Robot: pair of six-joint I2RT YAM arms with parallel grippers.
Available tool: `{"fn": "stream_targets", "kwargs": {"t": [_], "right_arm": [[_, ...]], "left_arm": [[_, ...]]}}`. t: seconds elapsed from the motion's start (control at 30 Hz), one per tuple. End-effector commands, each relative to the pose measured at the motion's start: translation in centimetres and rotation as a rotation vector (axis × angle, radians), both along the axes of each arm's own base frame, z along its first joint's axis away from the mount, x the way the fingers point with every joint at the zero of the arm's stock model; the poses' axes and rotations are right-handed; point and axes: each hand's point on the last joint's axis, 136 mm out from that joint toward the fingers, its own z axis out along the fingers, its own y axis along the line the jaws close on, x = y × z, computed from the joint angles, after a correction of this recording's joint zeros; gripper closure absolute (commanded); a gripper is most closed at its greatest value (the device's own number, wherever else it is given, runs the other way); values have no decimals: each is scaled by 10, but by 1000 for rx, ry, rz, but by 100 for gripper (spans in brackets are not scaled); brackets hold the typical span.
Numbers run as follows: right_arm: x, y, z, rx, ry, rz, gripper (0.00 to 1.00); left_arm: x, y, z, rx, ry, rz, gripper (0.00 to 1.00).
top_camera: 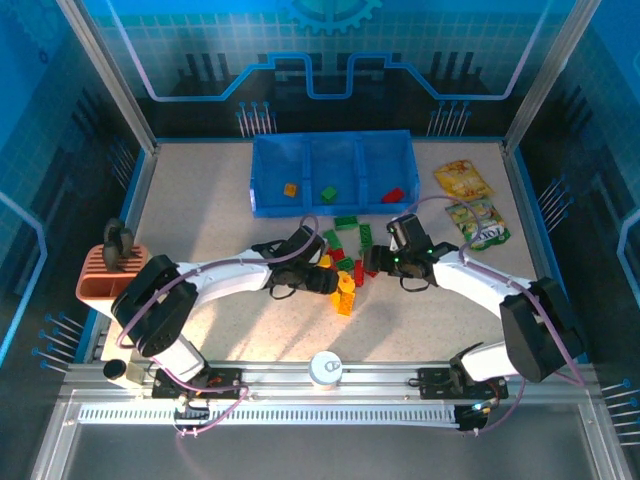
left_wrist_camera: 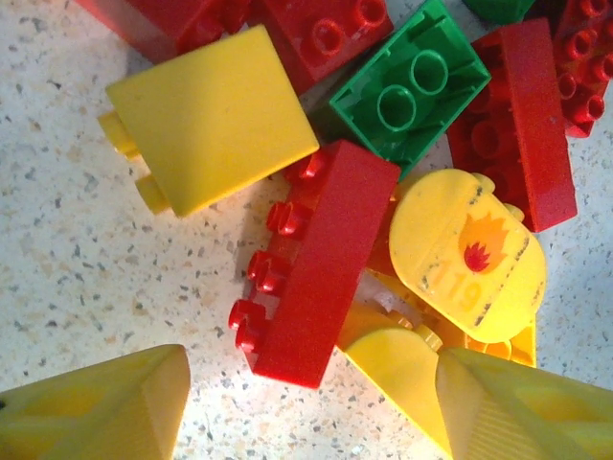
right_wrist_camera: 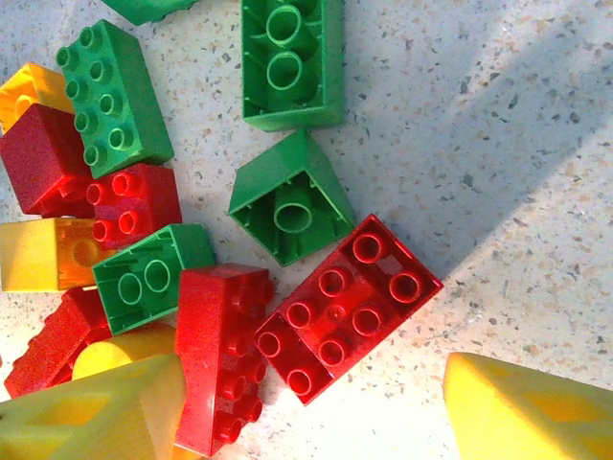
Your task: Sort the legos into containers by color
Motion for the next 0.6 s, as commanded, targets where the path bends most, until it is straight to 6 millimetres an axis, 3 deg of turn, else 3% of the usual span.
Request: {"fn": "stream_targets", "kwargs": {"t": [0.0,0.17,0.3,0.57], "right_arm": [[0,-2,3,20,-15,-21,28],[3,2,6,37,-20,-20,29],[2,2,9,43,-27,-18,29],[-7,-10,6,33,-34,-39,29]], "left_arm": [[-20,1,7,-9,44,61,29],[-29,-18,9,-31,57,107,34],[-32,-28,-5,8,86,112,37],[-23,-30,-12,37,71,150,41]]}}
